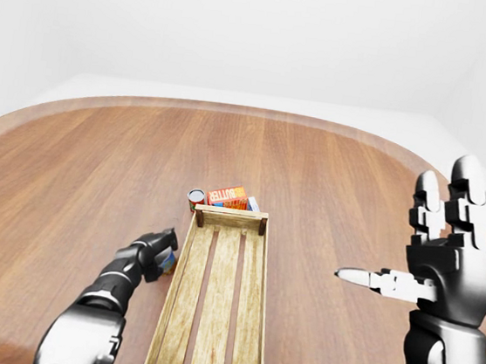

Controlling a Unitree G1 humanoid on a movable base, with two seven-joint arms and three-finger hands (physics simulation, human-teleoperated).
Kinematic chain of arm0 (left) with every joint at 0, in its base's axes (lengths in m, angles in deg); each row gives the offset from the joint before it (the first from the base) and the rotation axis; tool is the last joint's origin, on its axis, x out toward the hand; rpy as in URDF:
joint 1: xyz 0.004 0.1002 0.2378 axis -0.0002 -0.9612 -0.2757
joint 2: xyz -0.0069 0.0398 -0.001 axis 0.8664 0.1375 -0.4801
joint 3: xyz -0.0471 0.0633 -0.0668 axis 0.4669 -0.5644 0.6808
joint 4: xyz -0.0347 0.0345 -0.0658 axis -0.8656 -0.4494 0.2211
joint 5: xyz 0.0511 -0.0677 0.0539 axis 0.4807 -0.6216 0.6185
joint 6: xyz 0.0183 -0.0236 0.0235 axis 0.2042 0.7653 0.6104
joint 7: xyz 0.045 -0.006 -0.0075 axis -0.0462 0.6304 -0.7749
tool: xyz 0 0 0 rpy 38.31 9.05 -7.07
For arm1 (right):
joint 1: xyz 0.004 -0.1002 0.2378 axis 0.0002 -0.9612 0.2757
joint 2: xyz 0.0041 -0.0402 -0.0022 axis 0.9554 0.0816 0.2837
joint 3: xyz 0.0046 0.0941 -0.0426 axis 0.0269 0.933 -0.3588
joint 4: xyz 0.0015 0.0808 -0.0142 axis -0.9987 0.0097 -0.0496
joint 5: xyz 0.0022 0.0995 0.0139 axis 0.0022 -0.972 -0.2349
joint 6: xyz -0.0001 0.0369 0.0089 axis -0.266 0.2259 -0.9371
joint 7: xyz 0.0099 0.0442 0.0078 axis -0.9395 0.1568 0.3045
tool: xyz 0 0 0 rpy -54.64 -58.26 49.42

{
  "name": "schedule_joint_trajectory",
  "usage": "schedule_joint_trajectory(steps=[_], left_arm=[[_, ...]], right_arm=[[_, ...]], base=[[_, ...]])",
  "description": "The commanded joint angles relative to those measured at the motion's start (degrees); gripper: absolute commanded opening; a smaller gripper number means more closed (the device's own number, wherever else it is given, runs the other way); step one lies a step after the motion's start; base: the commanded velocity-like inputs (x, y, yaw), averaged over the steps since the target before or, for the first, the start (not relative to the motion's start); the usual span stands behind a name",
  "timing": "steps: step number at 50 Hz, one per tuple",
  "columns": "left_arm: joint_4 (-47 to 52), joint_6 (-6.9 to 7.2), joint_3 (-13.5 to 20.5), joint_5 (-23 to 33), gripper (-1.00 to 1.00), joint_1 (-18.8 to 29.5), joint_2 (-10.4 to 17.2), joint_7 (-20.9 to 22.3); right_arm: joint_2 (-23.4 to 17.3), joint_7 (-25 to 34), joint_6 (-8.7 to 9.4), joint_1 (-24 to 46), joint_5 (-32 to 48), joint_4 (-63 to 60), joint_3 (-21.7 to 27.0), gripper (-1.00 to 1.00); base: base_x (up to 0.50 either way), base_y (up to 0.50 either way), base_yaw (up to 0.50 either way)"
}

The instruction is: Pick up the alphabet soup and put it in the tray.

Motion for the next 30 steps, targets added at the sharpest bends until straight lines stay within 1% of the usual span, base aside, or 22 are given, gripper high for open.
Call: schedule_joint_trajectory(steps=[1,5,6,8,10,14,22,27,30], left_arm=[[0.8,0.0,1.2,-1.7,-1.0,0.0,1.0,-0.3],[1.3,0.0,1.4,-2.0,-1.0,-0.5,2.0,-0.5],[2.0,0.0,1.4,-2.0,-1.0,-0.5,2.6,0.1],[1.7,0.0,0.6,-0.5,-1.0,-0.7,3.3,-1.4],[1.6,0.0,1.4,-0.7,-1.0,-0.2,4.1,-2.2],[2.3,0.0,2.2,-1.3,-1.0,0.3,5.0,-1.5],[4.2,0.0,3.0,-2.0,-1.0,1.0,7.1,-2.0],[7.9,0.0,4.3,-3.1,-1.0,1.1,8.7,0.1],[16.5,0.08,6.4,-5.6,-1.0,-1.1,9.6,6.6]], right_arm=[[0.0,0.0,0.0,0.0,0.0,0.0,-0.2,1.0],[0.0,-0.1,0.0,0.0,0.1,0.0,-0.3,0.99],[0.0,-0.1,0.0,0.0,0.1,0.0,-0.3,0.99],[0.0,-0.1,0.0,0.0,0.1,-0.1,-0.3,0.99],[0.0,-0.1,0.0,0.1,0.1,-0.1,-0.4,0.99],[0.0,-0.1,0.0,0.1,0.2,0.0,-0.6,0.99],[0.0,-0.2,0.0,0.1,0.3,0.2,-0.8,0.99],[-0.1,-0.2,0.0,0.0,0.3,0.1,-0.7,0.99],[0.0,-0.2,0.0,0.0,0.3,-0.5,-0.8,0.99]], base=[[0.0,0.0,0.0],[0.0,0.0,0.0],[0.0,0.0,0.0],[0.0,0.0,0.0],[0.0,0.0,0.0],[0.0,0.0,0.0],[0.0,0.0,0.0],[0.0,0.0,0.0],[0.0,0.0,0.0]])
